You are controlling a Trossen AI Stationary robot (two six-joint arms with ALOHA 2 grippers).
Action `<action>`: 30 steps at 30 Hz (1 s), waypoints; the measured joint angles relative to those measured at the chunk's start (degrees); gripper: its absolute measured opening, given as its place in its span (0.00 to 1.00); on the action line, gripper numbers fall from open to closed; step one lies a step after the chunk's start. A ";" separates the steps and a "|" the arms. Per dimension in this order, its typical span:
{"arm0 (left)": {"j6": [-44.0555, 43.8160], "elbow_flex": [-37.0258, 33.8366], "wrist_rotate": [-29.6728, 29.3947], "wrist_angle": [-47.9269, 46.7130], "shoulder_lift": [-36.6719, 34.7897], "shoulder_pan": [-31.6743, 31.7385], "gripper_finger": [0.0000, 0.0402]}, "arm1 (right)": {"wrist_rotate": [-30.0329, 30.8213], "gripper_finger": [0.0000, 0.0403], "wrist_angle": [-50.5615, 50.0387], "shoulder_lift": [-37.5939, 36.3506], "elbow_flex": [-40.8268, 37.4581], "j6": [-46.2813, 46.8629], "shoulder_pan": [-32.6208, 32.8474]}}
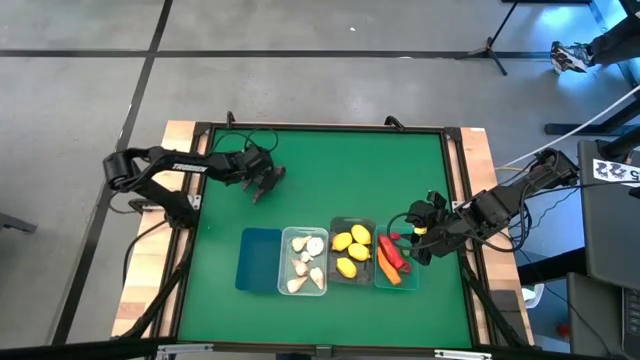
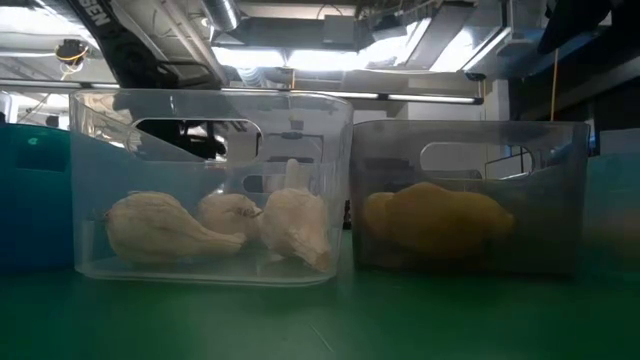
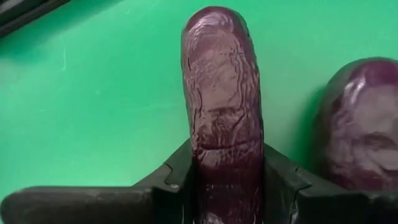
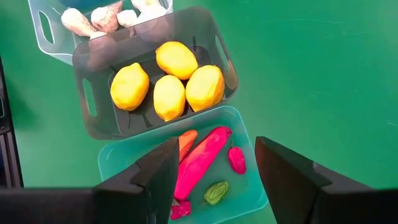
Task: Sort produce into baskets
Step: Put the eggplant into the dark blue bin
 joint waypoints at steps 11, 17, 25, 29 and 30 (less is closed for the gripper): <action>-0.48 0.02 8.42 -0.10 -7.48 -0.07 0.30 | 0.07 0.52 -0.02 0.00 0.00 -0.33 0.02; -0.36 0.04 19.88 -0.10 -16.77 -2.31 0.31 | 0.13 0.52 -0.07 0.00 0.00 -0.54 0.01; -0.53 0.09 32.09 0.32 -31.60 -10.51 0.33 | 1.10 0.52 -0.11 0.00 0.00 -0.59 0.00; -4.95 0.13 31.26 0.32 -36.62 -16.28 0.33 | 1.51 0.52 -0.11 0.00 -0.02 -0.61 0.02; -6.67 0.13 30.80 0.36 -37.22 -18.06 0.33 | 1.51 0.52 -0.11 0.00 -0.02 -0.61 0.02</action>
